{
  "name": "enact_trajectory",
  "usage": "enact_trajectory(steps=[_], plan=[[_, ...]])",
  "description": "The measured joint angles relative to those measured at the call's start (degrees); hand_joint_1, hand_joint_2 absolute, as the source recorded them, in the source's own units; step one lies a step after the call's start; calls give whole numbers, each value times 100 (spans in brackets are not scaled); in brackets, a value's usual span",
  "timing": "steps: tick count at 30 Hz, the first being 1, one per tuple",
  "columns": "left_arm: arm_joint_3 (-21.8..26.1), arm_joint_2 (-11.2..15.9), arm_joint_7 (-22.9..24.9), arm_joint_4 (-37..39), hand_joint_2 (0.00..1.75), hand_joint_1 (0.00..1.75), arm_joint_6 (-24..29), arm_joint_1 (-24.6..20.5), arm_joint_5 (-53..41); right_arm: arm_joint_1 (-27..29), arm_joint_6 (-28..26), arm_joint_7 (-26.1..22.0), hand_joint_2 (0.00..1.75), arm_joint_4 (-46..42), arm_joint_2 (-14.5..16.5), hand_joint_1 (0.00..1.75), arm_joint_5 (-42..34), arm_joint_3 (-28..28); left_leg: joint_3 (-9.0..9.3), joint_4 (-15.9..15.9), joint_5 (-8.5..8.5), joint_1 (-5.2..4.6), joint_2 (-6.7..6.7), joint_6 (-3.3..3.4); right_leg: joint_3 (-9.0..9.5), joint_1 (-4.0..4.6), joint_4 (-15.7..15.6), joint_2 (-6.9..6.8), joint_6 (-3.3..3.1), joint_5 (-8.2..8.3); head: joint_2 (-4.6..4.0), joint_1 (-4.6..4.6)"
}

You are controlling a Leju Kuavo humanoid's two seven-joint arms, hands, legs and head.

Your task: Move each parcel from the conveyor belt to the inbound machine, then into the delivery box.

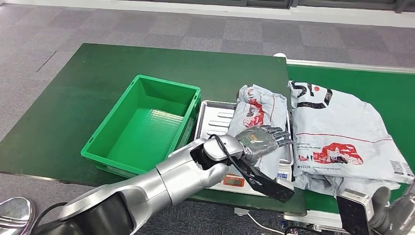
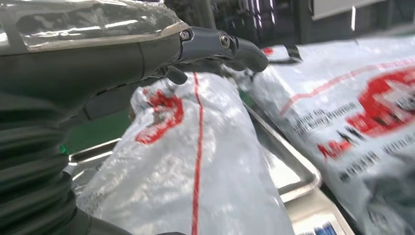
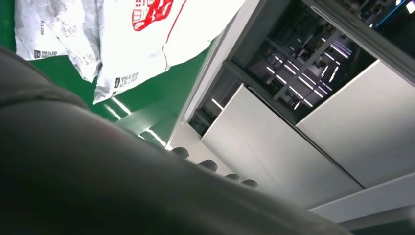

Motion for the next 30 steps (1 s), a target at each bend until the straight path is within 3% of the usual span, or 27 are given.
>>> enact_trajectory(steps=[8, 24, 30], plan=[[-931, -8, 0, 308, 175, 0, 15, -304, 523, 35, 60, -33, 0, 54, -2, 0, -124, 0, 1, 0, 1, 0, 1, 0, 3, -1, 0, 0, 1, 1, 0, 0], [-1488, -12, -89, 450, 175, 0, 176, -379, 367, 50, 90, -87, 0, 60, -1, 0, -130, 1, 1, 0, 0, 0, 1, 0, 2, -1, 0, 0, 0, 0, 1, -1], [-1841, -14, 528, 555, 175, 0, 53, -368, 71, 119, 83, -89, 0, 71, 7, 0, -113, 2, 1, 0, 0, 0, 1, 0, 3, -1, 0, 0, 0, 0, 0, 0]])
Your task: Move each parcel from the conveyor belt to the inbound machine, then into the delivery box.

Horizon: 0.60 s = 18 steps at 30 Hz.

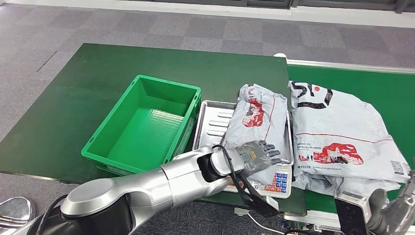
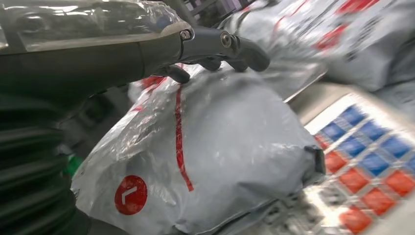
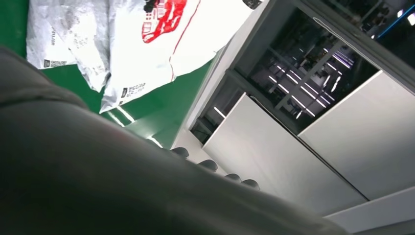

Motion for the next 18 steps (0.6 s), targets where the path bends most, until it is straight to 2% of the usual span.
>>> enact_trajectory(steps=[3, 11, 18], plan=[[-1, 0, 355, 62, 175, 0, -141, -5, -99, 31, 0, -3, 0, -1, 20, 0, 6, 0, 0, 0, 0, 0, 0, 0, 0, 0, 0, 0, 0, 0, 0, 0], [-3, 0, 872, 158, 175, 0, -540, -11, -444, 26, -2, 45, 0, 1, 50, 0, 74, 1, 0, 0, 0, 0, 0, 0, 0, 0, 0, 0, 0, 0, 1, -1], [-3, 0, 1077, 229, 175, 0, -563, -31, -551, 28, 9, 38, 0, 1, 123, 0, 170, 75, 1, 0, 0, 0, 0, 0, 1, 0, 0, 0, 0, 0, 0, -2]])
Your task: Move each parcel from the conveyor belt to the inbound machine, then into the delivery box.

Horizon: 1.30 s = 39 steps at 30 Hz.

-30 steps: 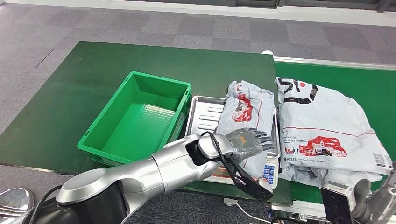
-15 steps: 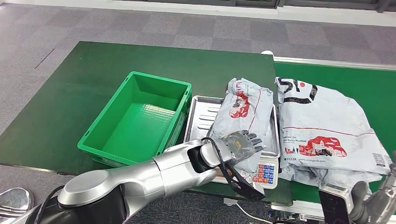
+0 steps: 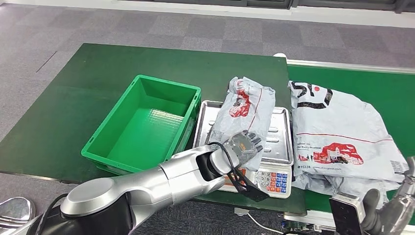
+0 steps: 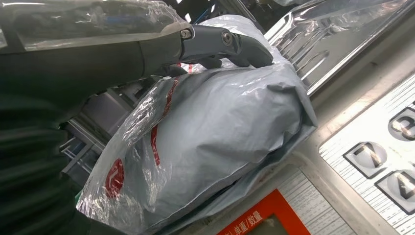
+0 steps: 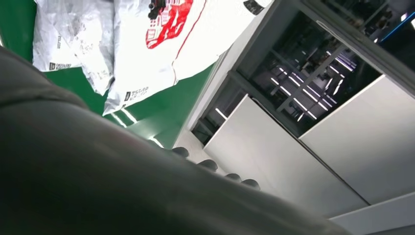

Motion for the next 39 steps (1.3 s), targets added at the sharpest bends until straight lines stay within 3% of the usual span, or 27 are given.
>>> enact_trajectory(steps=[7, 11, 28, 34, 39], plan=[[0, -2, -14, 48, 175, 0, 31, -2, 17, -39, 25, 11, 0, 20, 23, 0, 30, 41, 2, 0, 1, 0, 0, 0, 4, 0, 0, 0, 0, 0, 0, 2], [4, -2, -68, 74, 175, 175, 34, -2, 73, -54, 26, 32, 0, 43, 23, 0, 12, 99, 6, 0, 1, 0, 0, 1, 9, 0, 0, -2, 1, 1, 0, 2], [28, -17, -315, 141, 175, 175, -139, -34, 254, -111, 104, 139, 0, 63, 23, 0, 114, 179, 24, 0, 1, 0, -1, 1, 27, 0, 0, -2, 1, 1, 0, 1], [270, -15, -348, 68, 175, 175, 587, -57, 446, -86, 174, 130, 0, 62, 23, 0, 65, 179, 21, 0, 0, 0, -2, 1, 22, 0, 0, -3, 0, 0, 0, 1], [839, -15, -426, -344, 175, 175, 1319, -89, 290, -7, 207, 78, 0, 60, 23, 0, -30, 179, 17, 0, -2, -1, -2, 2, 19, -1, 0, -2, 0, -1, 0, 1]])
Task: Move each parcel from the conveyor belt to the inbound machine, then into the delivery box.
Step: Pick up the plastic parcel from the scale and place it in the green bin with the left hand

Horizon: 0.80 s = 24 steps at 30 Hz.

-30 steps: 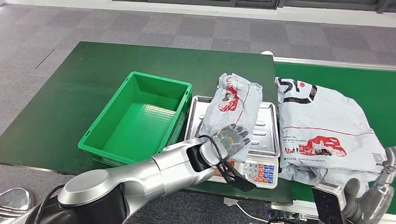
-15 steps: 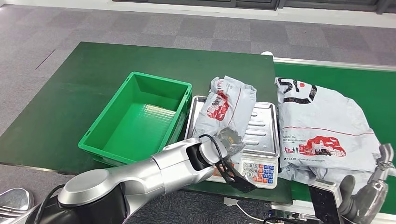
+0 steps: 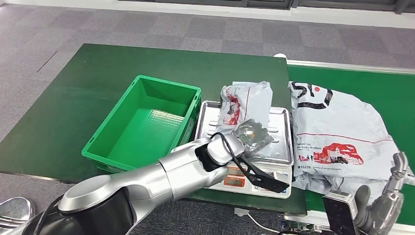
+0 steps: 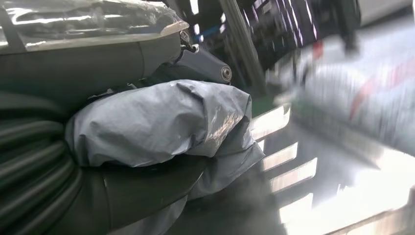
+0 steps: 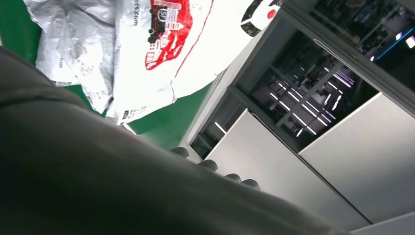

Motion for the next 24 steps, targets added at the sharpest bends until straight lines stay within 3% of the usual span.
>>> enact_trajectory(steps=[6, 11, 16, 24], plan=[[999, 35, -271, -857, 175, 175, 601, 77, -712, 84, -8, -19, 0, -17, -3, 0, -63, -1, -1, 0, -1, 0, 1, 1, -1, 0, 0, 0, 0, 0, 0, 0], [1722, 121, -440, -1552, 175, 175, 711, 247, -1077, 177, -14, -42, 0, -45, -16, 0, -111, -2, 0, 0, -1, 1, 3, 1, -3, 2, 0, 3, -1, -1, 0, -2], [2050, 309, -434, -1985, 175, 175, 807, 369, -1541, 264, -27, -116, 0, -58, -69, 0, -206, -16, -1, -1, -1, 1, 3, 0, -2, 2, 0, 3, -1, -1, 0, -2], [2252, 974, -359, -2059, 175, 175, 401, 849, -2402, 433, 72, -144, 0, -285, -62, 0, -158, -152, 3, -2, -1, 2, 8, -1, -2, 2, 1, 10, -3, -2, 0, -2]])
